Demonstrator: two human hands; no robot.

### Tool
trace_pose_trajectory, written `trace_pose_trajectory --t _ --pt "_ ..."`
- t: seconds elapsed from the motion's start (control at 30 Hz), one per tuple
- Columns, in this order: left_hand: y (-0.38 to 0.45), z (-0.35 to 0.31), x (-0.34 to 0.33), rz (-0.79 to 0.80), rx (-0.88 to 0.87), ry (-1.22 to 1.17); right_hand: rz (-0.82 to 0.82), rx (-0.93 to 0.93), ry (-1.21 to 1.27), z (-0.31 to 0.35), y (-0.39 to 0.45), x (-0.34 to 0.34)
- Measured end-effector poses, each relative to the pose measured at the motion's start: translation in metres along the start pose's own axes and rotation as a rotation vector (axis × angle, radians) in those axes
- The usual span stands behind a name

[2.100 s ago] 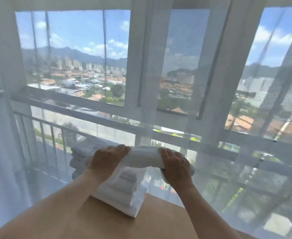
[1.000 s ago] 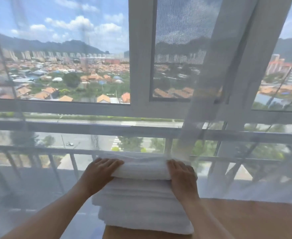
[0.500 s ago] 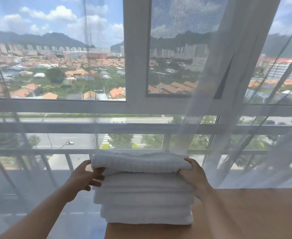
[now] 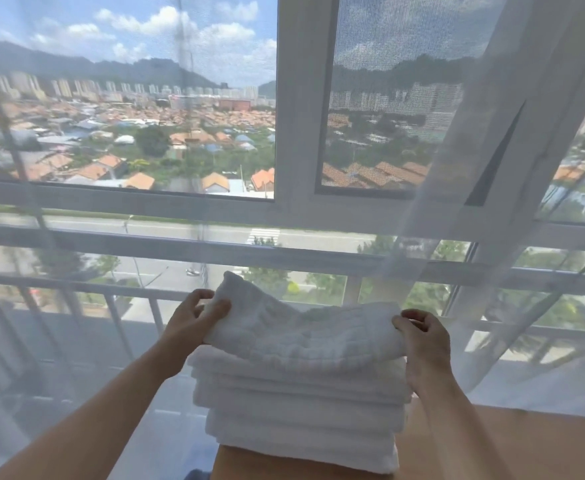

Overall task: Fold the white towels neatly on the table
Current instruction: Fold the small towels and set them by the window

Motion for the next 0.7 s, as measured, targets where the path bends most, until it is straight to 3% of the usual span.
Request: trace_pose_trajectory --t 0.1,0.17,0.3,0.5,0.6,0.63,0.7 --pt "0.003 0.02 0.009 -0.142 0.077 0.128 -0.052 0.047 -0.064 -0.002 0.0 0.007" --pt "0.002 0.04 0.016 -0.191 0.139 0.34 -0.047 0.026 -0.26 -0.016 0.0 0.008" --pt "0.0 0.051 0.023 -0.263 0.126 0.511 -0.037 0.008 -0.453 -0.032 -0.004 0.01" --pt "0.003 0.033 0.014 -0.266 0.13 0.722 0.003 0.038 -0.691 -0.016 -0.011 0.001" --pt "-0.004 0.0 -0.012 -0.33 -0.17 0.939 -0.062 0.382 -1.078 0.019 -0.026 -0.023" --pt "-0.008 -0.01 -0.033 -0.282 -0.295 0.967 -0.04 0.545 -1.113 0.031 -0.037 -0.041" --pt "-0.013 -0.015 -0.085 -0.052 -0.452 1.01 0.155 0.69 -1.135 0.034 -0.053 -0.08"
Point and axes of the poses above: each hand's wrist, its own y-axis towards the middle knuckle, its own x-axis out of the back of the hand, z = x × y, the point moved 9 cm from there along y, towards the middle knuckle, and after that the axes turned 1 degree about -x, right-handed, at the moved point
